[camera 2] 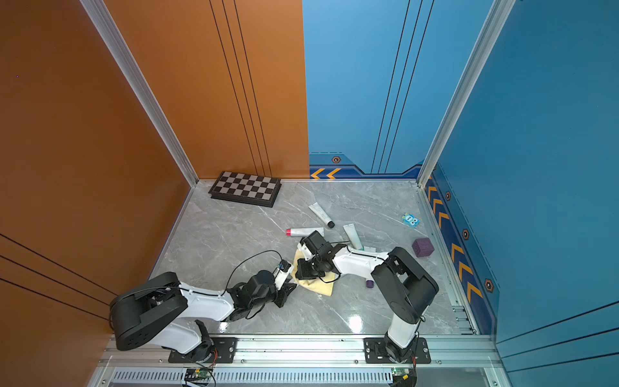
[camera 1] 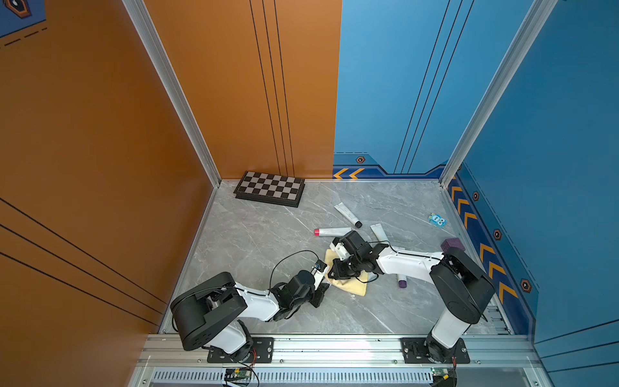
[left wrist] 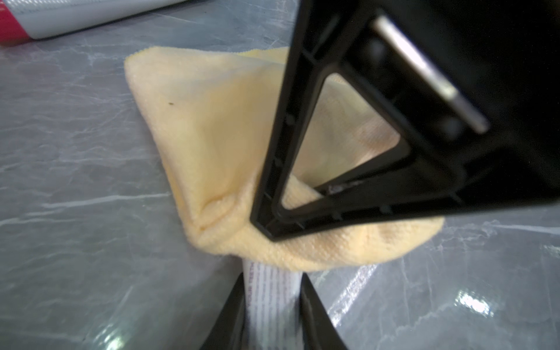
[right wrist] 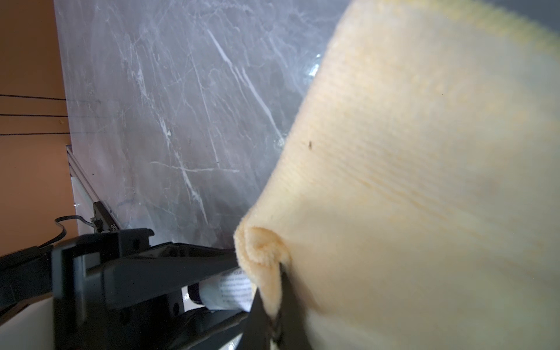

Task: Wipe the surface of the toothpaste tube
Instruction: Wipe the dirt from the toothpaste tube.

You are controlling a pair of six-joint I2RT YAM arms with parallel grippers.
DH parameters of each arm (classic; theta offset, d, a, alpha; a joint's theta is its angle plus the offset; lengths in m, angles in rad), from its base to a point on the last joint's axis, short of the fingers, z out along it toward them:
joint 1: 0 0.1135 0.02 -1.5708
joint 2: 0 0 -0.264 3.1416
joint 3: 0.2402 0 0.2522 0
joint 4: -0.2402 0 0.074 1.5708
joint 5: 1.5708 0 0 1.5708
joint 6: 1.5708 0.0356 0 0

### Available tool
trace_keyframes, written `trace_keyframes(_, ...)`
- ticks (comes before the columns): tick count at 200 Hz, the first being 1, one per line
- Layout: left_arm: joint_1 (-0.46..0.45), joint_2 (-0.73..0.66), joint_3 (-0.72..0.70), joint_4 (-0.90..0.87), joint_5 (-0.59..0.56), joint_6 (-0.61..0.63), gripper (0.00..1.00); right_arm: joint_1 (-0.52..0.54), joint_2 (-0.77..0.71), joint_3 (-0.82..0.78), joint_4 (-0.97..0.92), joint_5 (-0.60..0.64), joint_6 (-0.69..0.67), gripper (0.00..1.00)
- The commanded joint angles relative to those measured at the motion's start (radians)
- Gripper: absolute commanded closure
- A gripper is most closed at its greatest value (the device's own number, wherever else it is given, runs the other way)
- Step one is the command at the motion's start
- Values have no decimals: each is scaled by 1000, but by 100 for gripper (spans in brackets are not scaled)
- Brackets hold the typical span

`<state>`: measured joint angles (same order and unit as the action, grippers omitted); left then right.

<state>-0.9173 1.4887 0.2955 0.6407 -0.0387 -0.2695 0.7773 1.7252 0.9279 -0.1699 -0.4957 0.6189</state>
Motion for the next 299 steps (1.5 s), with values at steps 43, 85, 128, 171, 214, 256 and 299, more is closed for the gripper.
trace_keyframes(43, 14, 40, -27, -131, -28, 0, 88, -17, 49, -78, -339, 184, -75, 100)
trace_keyframes(85, 13, 36, -28, -130, -27, 1, 88, -64, 59, -43, -405, 367, -123, 100)
trace_keyframes(128, 11, 53, -18, -131, -18, 4, 88, -28, 77, -32, -319, 155, -96, 100)
trace_keyframes(171, 11, 56, -16, -131, -18, 4, 88, 51, 87, -33, -242, -49, -36, 100)
trace_keyframes(214, 10, 52, -18, -131, -17, 5, 88, 44, 95, -47, -250, 1, -35, 100)
trace_keyframes(256, 4, 42, -23, -131, -21, 4, 88, -68, 53, -14, -405, 368, -100, 100)
trace_keyframes(299, -5, 54, -15, -131, -18, 7, 88, -175, 73, 29, -427, 463, -119, 100)
